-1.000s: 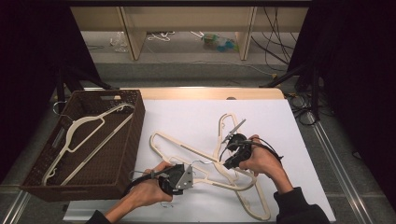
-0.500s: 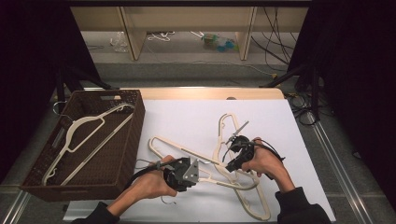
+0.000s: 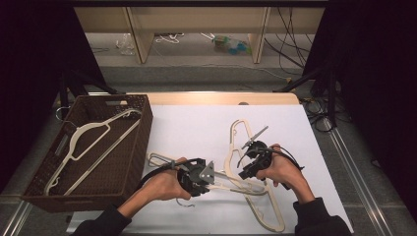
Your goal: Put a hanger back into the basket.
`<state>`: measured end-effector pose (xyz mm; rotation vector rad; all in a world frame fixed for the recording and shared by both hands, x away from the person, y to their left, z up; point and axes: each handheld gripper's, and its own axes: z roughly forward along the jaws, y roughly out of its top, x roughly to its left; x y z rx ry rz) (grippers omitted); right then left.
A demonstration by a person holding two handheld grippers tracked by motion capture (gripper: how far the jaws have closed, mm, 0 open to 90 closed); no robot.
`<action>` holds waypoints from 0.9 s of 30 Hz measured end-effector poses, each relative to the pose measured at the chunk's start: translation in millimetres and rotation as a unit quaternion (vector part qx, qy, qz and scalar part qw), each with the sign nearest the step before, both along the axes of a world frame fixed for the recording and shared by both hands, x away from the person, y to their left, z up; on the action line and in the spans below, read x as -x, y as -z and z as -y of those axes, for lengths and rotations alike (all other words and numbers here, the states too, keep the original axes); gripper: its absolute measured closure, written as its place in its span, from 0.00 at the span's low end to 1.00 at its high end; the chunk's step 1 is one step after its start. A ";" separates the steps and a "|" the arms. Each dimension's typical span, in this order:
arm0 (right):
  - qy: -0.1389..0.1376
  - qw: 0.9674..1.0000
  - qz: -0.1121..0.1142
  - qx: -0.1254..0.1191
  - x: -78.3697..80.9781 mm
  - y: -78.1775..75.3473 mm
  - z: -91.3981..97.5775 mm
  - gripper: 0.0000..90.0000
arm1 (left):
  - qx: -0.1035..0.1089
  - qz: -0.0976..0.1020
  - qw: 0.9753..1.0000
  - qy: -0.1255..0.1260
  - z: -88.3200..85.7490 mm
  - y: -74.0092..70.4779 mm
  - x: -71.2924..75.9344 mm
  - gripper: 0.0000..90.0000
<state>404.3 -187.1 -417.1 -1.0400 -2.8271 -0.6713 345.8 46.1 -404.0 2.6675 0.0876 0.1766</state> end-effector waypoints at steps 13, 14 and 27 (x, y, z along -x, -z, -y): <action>-0.040 0.997 0.058 -0.030 33.6 -31.3 2.0 0.65 | 0.007 -0.049 0.999 -0.018 6.1 -16.9 -16.4 0.86; -0.046 0.996 0.064 -0.031 36.9 -31.9 1.4 0.64 | 0.006 -0.053 0.998 -0.021 6.3 -18.3 -17.6 0.86; -0.117 0.988 0.101 0.006 56.6 -21.3 -29.5 0.70 | 0.017 -0.090 0.995 -0.032 12.1 -27.9 -24.5 0.87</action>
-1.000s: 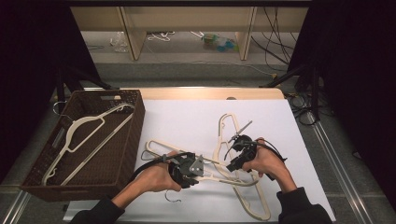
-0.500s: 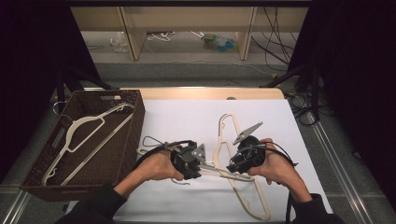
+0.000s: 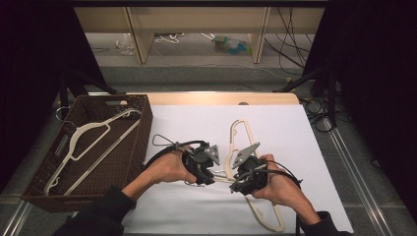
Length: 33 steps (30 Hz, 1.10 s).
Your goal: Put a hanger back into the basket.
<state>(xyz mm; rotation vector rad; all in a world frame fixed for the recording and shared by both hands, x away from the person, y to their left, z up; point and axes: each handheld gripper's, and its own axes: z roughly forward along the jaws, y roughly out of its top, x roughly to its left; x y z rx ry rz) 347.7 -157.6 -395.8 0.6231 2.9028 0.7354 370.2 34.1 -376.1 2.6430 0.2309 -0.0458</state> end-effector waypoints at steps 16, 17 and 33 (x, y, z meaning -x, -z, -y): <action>-0.039 0.998 0.024 0.044 1.7 2.4 1.5 0.89 | 0.003 -0.037 0.999 0.012 10.9 -5.6 -5.6 0.87; -0.049 0.997 0.023 0.047 1.9 2.9 1.7 0.90 | 0.009 -0.043 0.999 0.004 11.1 -4.7 -6.6 0.87; -0.079 0.995 0.025 0.055 0.1 1.0 12.3 0.94 | 0.105 -0.069 0.989 -0.084 -8.6 -15.6 -25.6 0.62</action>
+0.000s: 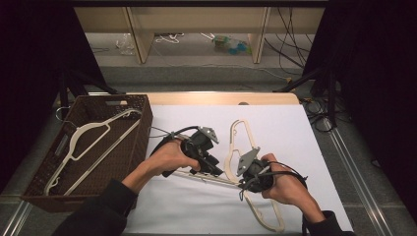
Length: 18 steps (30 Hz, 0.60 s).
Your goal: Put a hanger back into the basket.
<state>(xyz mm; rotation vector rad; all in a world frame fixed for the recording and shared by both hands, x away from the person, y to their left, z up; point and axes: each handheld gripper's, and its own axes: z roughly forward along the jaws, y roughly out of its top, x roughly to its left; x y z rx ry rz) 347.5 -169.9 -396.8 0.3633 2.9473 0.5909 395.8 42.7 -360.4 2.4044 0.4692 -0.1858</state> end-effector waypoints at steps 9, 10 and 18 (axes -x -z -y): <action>-0.002 1.000 -0.005 0.000 -1.7 -1.5 6.5 0.95 | -0.022 0.049 0.998 -0.028 -23.9 -10.0 -2.1 0.53; 0.000 1.000 -0.007 -0.003 -1.7 -1.8 7.3 0.95 | -0.025 0.053 0.998 -0.032 -25.9 -9.0 -2.2 0.53; 0.002 1.000 -0.005 -0.003 -1.4 -3.9 17.2 0.95 | -0.035 0.065 0.997 -0.025 -37.2 1.7 9.5 0.49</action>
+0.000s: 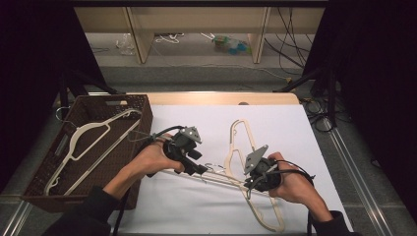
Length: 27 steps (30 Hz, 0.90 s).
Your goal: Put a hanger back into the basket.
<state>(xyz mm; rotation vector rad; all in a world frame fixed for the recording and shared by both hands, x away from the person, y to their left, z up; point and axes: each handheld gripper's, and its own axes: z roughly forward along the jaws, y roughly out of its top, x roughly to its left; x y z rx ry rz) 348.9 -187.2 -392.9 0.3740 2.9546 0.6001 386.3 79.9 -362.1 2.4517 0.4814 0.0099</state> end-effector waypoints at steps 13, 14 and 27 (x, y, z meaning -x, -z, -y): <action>0.003 1.000 -0.004 -0.003 -0.5 -1.4 10.2 0.95 | -0.005 0.038 0.998 0.047 20.4 22.3 13.4 0.61; 0.003 1.000 -0.004 -0.005 -0.7 -1.3 10.8 0.95 | -0.004 0.046 0.997 0.054 21.9 22.3 13.1 0.64; 0.009 1.000 0.002 -0.005 -3.9 -5.1 24.0 0.93 | -0.018 0.083 0.989 0.120 34.2 16.2 20.5 0.92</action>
